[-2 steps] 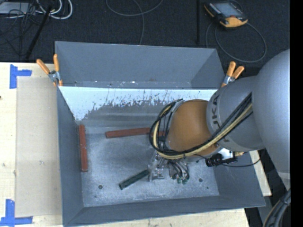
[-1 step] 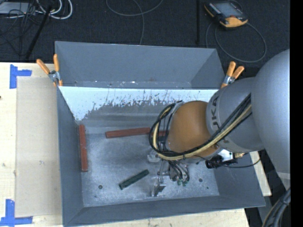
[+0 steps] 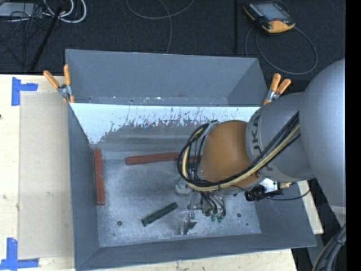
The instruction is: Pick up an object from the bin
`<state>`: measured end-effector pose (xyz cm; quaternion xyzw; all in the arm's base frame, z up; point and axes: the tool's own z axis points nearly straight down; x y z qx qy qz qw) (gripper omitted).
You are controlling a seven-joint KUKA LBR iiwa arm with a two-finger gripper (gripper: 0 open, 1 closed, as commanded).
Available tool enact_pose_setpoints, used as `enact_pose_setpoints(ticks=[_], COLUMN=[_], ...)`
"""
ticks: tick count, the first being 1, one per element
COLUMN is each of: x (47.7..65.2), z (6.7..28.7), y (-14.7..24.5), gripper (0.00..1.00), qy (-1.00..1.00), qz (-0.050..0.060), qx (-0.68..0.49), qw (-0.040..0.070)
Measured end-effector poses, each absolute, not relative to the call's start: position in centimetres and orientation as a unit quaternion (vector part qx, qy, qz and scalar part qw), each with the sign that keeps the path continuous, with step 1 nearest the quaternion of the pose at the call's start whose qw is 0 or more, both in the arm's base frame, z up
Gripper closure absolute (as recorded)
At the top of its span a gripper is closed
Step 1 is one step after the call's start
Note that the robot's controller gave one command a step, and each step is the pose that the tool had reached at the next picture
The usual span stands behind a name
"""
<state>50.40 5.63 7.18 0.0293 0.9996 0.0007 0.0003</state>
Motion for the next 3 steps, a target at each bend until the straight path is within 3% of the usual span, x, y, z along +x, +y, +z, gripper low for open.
enact_pose_setpoints(ticks=[1,2,3], x=[48.6,48.6,50.7], z=[7.4,7.4,21.7], y=[13.4,13.4,12.8], gripper=[1.0,1.0,1.0], qy=[0.996,0.996,0.996], qz=[0.002,0.002,0.0], qx=[0.084,0.084,0.086], qw=[0.006,0.006,0.001])
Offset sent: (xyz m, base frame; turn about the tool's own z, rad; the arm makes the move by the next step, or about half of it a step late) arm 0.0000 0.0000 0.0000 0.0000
